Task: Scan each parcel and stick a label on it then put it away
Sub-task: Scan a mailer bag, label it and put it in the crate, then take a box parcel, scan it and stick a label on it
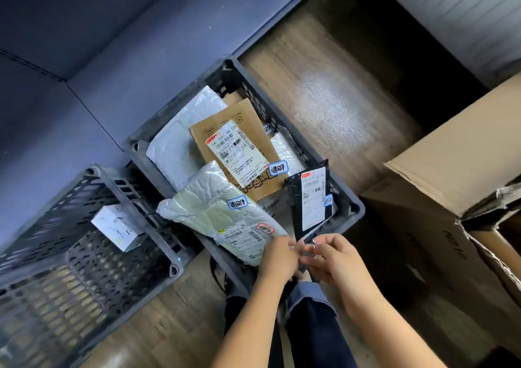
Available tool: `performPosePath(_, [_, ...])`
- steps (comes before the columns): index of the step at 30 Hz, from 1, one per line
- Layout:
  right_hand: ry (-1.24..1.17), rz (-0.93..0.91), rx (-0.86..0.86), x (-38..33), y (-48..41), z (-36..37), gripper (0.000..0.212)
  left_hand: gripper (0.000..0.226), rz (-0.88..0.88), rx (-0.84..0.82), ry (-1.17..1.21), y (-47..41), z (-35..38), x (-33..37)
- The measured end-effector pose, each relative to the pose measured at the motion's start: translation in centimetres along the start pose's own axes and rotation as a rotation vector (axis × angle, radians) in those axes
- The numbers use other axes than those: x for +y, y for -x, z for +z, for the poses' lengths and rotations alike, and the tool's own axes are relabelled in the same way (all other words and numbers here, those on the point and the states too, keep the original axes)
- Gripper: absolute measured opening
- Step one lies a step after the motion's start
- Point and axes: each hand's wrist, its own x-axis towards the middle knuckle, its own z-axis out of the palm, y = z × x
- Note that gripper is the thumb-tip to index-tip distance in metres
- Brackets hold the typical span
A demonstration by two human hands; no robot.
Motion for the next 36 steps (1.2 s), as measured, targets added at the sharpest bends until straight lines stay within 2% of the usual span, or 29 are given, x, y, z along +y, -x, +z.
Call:
performPosePath(2, [0.038,-0.008,-0.019,-0.6,0.9,1.1,0.018,0.022,-0.005,-0.035,-0.027,1.1,-1.3,-0.8])
performPosePath(7, [0.226,-0.061,-0.127,-3.0,4.4,5.1,0.016,0.03,-0.057,0.03,0.061,3.7,-6.4,-3.4])
performPosePath(13, [0.444,-0.106,-0.264,-3.7,9.4,12.9,0.016,0.028,-0.084,0.244,0.35,8.5,-14.4,-7.5])
performPosePath(19, [0.639,-0.16,-0.413,0.6,13.7,21.0,0.018,0.021,-0.197,0.458,0.496,11.4,-20.0,-17.8])
performPosePath(22, [0.689,-0.185,-0.372,4.0,14.4,23.7,0.015,0.02,-0.299,0.457,0.515,12.2,-20.8,-23.3])
performPosePath(26, [0.693,-0.188,-0.271,8.9,14.6,28.4,0.015,0.018,-0.341,0.446,0.447,13.0,-23.8,-28.6])
performPosePath(30, [0.744,-0.167,-0.246,14.1,15.1,33.4,0.018,0.015,-0.26,0.407,0.415,13.5,-27.6,-31.3])
performPosePath(33, [0.843,-0.197,-0.228,16.2,15.7,36.8,0.031,0.016,-0.207,0.401,0.299,14.0,-30.5,-33.2])
performPosePath(36, [0.931,-0.272,-0.195,17.0,15.7,39.6,0.042,0.023,-0.18,0.39,0.374,13.5,-32.2,-35.3])
